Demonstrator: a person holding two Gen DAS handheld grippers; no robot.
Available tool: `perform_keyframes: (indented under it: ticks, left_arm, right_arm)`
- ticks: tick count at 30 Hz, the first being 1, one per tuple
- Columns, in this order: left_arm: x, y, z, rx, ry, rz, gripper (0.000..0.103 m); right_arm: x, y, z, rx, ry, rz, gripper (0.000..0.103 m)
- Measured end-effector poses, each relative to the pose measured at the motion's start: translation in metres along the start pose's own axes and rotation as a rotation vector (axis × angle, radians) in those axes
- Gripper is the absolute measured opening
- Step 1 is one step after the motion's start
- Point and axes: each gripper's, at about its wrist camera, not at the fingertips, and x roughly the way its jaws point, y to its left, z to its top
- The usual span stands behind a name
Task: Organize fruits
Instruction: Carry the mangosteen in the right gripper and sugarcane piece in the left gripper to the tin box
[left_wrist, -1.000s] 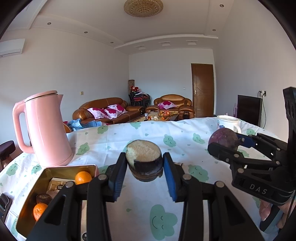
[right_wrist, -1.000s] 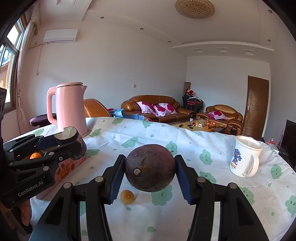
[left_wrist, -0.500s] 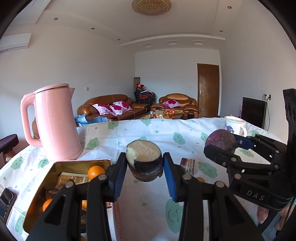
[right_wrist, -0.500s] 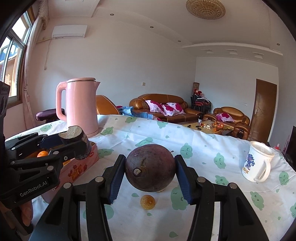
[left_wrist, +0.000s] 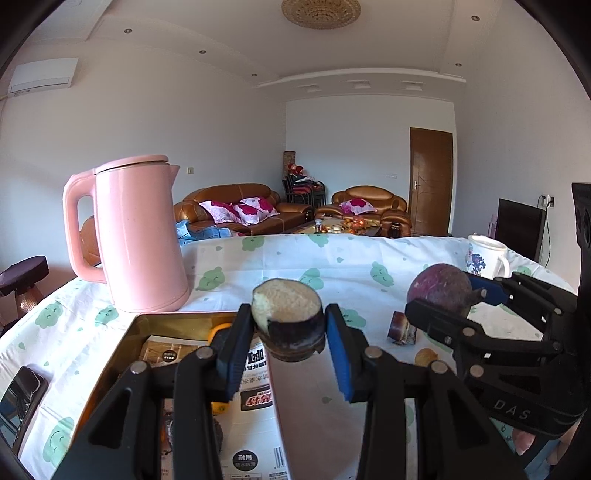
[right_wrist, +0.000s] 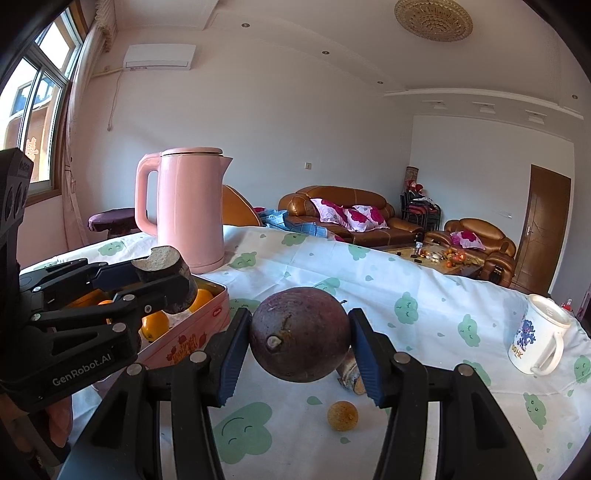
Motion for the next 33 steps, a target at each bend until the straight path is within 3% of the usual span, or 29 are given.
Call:
perform_keyframes:
  ticks: [33]
  left_arm:
    - [-0.004, 0.071, -0.007, -0.070, 0.064, 0.128, 0.041]
  right_arm:
    - [0.030, 0.075, 0.019, -0.108, 0.015, 0.158, 0.055]
